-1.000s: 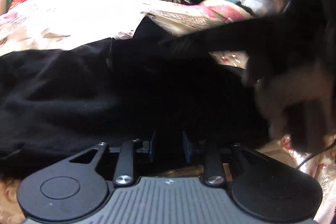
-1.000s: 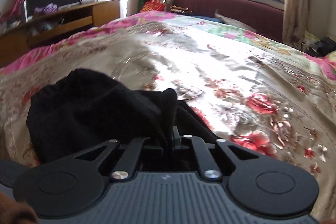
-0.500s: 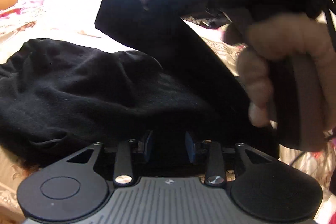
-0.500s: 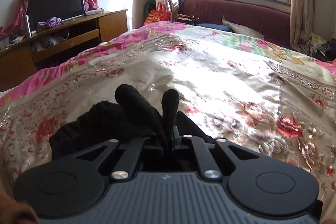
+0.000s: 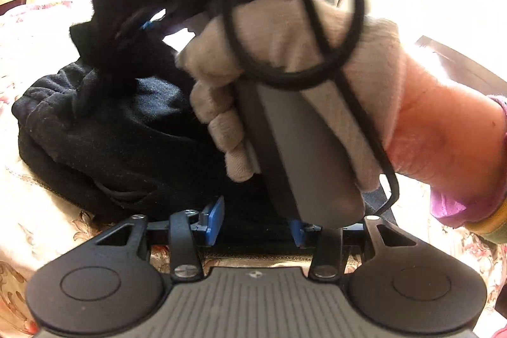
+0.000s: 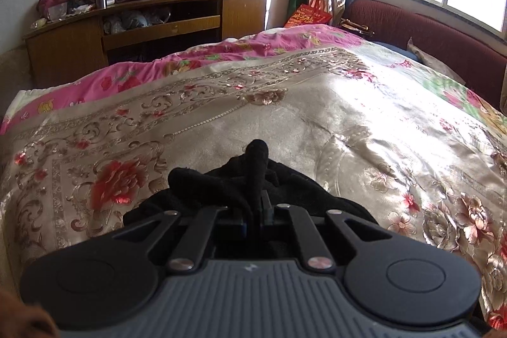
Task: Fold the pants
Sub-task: 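Lift the hem with the right gripper and fold it over onto the waist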
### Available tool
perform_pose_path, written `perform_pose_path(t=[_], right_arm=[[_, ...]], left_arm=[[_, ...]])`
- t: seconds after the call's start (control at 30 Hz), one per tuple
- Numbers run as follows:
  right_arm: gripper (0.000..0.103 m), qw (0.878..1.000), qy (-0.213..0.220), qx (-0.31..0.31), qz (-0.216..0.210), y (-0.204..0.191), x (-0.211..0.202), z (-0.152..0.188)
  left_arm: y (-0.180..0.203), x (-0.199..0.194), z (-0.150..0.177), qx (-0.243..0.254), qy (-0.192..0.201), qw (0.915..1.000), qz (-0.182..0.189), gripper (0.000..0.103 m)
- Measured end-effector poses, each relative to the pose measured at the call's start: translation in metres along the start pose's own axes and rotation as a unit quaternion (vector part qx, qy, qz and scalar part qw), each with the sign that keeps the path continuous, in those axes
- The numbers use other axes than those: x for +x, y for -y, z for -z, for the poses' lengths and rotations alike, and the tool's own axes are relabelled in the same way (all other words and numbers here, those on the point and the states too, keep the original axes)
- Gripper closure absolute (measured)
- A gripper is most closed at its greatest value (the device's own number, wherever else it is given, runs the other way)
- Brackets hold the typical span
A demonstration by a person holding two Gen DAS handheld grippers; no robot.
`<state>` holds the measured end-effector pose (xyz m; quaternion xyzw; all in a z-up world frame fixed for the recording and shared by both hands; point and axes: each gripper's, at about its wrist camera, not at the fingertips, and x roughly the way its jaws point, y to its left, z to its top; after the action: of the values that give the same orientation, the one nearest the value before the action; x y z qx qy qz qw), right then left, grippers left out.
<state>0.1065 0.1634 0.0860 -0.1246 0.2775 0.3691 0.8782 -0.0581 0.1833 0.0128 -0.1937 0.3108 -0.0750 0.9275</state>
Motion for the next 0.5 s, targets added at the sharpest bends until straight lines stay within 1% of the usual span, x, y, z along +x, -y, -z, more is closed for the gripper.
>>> perform_pose_path(t=[0.1, 0.17, 0.2, 0.23, 0.27, 0.3, 0.33, 0.37, 0.4, 0.43, 0.47, 0.5], right_arm=[[0.096, 0.998, 0.052, 0.020, 0.006, 0.005, -0.016, -0.010], [0.096, 0.998, 0.060, 0.000, 0.001, -0.003, -0.012, -0.015], [0.096, 0.999, 0.049, -0.020, -0.005, -0.010, -0.005, -0.014], [0.094, 0.999, 0.022, -0.045, -0.018, -0.018, 0.007, -0.012], [0.090, 0.997, -0.019, -0.070, -0.038, -0.027, 0.022, -0.008], [0.088, 0.993, -0.058, -0.084, -0.055, -0.033, 0.035, -0.002], [0.084, 0.990, -0.089, -0.090, -0.068, -0.038, 0.045, 0.004], [0.083, 0.988, -0.101, -0.088, -0.075, -0.038, 0.048, 0.009], [0.083, 0.989, -0.098, -0.076, -0.082, -0.036, 0.044, 0.014], [0.080, 0.990, -0.093, -0.062, -0.090, -0.032, 0.038, 0.014], [0.079, 0.990, -0.088, -0.035, -0.100, -0.023, 0.029, 0.013], [0.077, 0.991, -0.080, -0.006, -0.111, -0.013, 0.018, 0.012]], left_arm=[[-0.010, -0.001, 0.001, -0.013, -0.007, 0.9999, 0.007, 0.046], [-0.012, -0.002, -0.001, -0.019, -0.009, 0.9997, 0.009, 0.046], [-0.008, 0.001, -0.005, -0.019, -0.008, 0.9997, 0.009, 0.046], [-0.003, 0.001, -0.006, -0.018, -0.007, 0.9998, 0.008, 0.046], [-0.001, -0.001, -0.006, -0.016, -0.009, 0.9998, 0.007, 0.046], [0.000, -0.001, -0.005, -0.014, -0.012, 0.9998, 0.007, 0.046], [-0.002, -0.001, -0.006, -0.014, -0.014, 0.9998, 0.007, 0.046], [-0.006, 0.000, -0.008, -0.017, -0.016, 0.9997, 0.007, 0.045], [-0.008, -0.004, -0.007, -0.022, -0.016, 0.9996, 0.009, 0.044], [-0.011, -0.008, -0.005, -0.028, -0.017, 0.9994, 0.012, 0.040], [-0.015, -0.010, -0.004, -0.036, -0.020, 0.9990, 0.019, 0.038], [-0.018, -0.013, -0.003, -0.044, -0.022, 0.9985, 0.023, 0.038]])
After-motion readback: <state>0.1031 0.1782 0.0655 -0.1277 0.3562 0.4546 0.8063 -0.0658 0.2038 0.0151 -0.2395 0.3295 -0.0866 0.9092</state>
